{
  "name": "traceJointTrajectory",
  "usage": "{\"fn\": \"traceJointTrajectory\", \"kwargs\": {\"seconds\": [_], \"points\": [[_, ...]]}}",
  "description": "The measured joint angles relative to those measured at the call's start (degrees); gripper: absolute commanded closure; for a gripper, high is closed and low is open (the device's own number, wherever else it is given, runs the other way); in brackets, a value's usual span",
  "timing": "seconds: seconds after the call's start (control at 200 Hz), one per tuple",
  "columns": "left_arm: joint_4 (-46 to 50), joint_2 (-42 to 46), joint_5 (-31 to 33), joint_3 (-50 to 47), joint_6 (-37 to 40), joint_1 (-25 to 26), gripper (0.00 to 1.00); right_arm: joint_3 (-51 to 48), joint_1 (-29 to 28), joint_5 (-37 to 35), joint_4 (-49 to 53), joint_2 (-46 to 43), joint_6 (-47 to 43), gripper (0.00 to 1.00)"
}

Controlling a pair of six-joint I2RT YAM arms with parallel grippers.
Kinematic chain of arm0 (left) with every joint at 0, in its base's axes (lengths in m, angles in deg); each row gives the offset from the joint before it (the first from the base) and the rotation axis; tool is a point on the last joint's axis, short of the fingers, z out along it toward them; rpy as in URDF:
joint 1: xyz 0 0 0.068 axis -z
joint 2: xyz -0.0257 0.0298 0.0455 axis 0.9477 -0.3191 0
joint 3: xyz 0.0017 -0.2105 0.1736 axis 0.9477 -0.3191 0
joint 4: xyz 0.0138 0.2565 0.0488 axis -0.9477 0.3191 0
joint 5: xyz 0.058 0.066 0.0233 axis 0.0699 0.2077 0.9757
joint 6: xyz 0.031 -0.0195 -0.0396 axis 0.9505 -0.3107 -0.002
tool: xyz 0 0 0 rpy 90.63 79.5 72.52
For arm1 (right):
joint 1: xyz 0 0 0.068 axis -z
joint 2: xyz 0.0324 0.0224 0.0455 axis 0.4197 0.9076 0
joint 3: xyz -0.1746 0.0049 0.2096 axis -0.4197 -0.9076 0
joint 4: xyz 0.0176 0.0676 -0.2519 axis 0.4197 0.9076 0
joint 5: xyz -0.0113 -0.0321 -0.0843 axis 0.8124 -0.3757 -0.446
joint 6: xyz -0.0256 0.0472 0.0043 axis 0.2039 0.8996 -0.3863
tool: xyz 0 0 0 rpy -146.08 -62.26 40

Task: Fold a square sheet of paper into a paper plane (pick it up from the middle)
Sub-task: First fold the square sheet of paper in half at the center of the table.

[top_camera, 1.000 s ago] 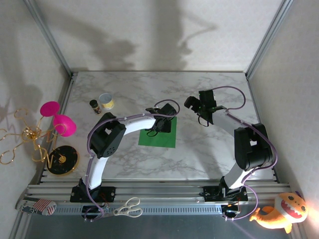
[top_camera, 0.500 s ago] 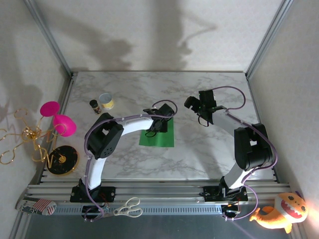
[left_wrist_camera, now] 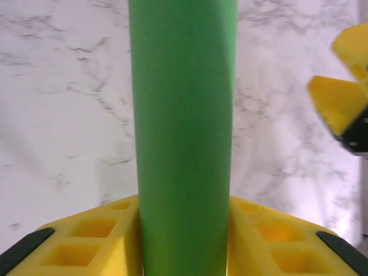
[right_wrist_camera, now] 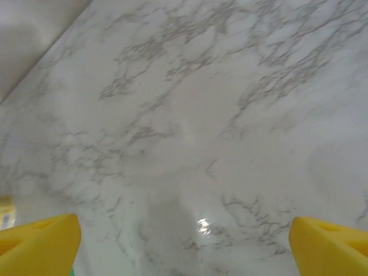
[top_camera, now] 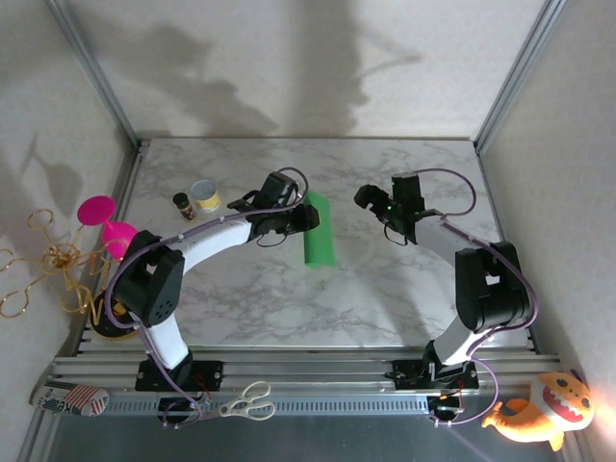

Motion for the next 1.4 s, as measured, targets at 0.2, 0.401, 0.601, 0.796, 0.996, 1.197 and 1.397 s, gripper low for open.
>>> {"fn": "traceJointTrajectory", "kwargs": {"seconds": [0.2,0.401,0.601,0.796,0.996,1.197,1.397], "points": [[-7.2,-2.5,-8.0,-3.8,-1.7,-2.4,0.66,-2.3,-0.1,11.3,-5.9,-0.1,-0.1,0.24],[-9.4,-8.0,-9.3,-5.4,-1.7,-4.2,0.7,-3.2,-1.6,18.7,-8.8,1.1,-0.1,0.43],[-9.4,-9.6,-9.2,-6.1,0.0,-5.3,0.72,-3.1,-5.5,21.8,-9.2,5.8,-0.7,0.6],[-9.1,-11.0,-9.2,-6.1,1.9,-5.4,0.73,1.5,-9.9,21.8,-3.7,13.0,-2.9,0.72],[-7.6,-11.5,-8.7,-6.1,3.8,-5.4,0.72,5.7,-12.0,19.8,0.5,16.7,-4.1,0.77],[-7.1,-11.5,-8.6,-5.8,4.7,-5.4,0.65,7.1,-12.1,18.1,3.0,18.8,-4.3,0.78],[-5.5,-10.7,-6.0,-5.0,3.1,-5.2,0.42,8.0,-12.8,16.8,4.0,19.1,-3.0,0.78]]}}
